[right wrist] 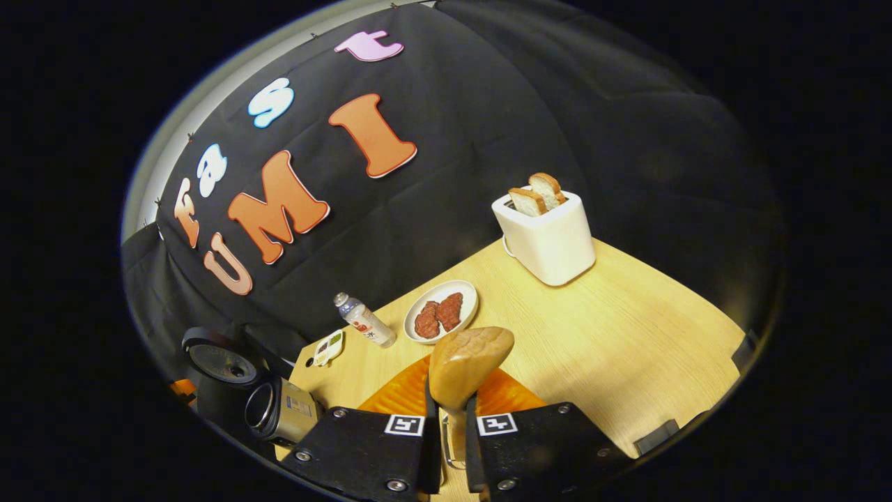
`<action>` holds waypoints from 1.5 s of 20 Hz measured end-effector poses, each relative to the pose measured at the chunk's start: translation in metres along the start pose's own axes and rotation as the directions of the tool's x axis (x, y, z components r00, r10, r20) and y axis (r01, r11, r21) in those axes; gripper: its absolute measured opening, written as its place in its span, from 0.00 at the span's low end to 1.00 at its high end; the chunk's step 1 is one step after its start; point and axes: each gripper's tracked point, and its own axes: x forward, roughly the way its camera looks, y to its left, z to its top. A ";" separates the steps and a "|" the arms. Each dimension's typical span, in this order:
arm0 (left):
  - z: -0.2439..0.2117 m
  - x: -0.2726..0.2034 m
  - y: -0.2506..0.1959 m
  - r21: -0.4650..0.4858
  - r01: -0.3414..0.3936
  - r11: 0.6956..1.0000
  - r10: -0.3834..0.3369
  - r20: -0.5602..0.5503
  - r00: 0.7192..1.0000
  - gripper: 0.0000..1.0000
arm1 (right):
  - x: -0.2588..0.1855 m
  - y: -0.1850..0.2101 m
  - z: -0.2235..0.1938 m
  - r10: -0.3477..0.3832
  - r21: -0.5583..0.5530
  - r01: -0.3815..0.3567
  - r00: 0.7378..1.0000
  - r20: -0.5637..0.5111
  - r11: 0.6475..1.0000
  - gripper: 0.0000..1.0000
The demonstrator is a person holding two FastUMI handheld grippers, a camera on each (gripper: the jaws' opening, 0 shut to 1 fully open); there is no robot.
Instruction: Close the left gripper, press the button to open the rice cooker; take a wooden spoon from the chopstick holder with the right hand, scoop a spoonful of rice and pour it into the rice cooker, then put the wooden spoon back into the chopstick holder.
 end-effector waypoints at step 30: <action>0.051 0.123 -0.007 0.006 0.047 0.999 -0.042 -0.351 0.935 1.00 | -0.046 -0.002 0.048 -0.117 -0.263 0.095 0.991 -0.070 0.960 0.94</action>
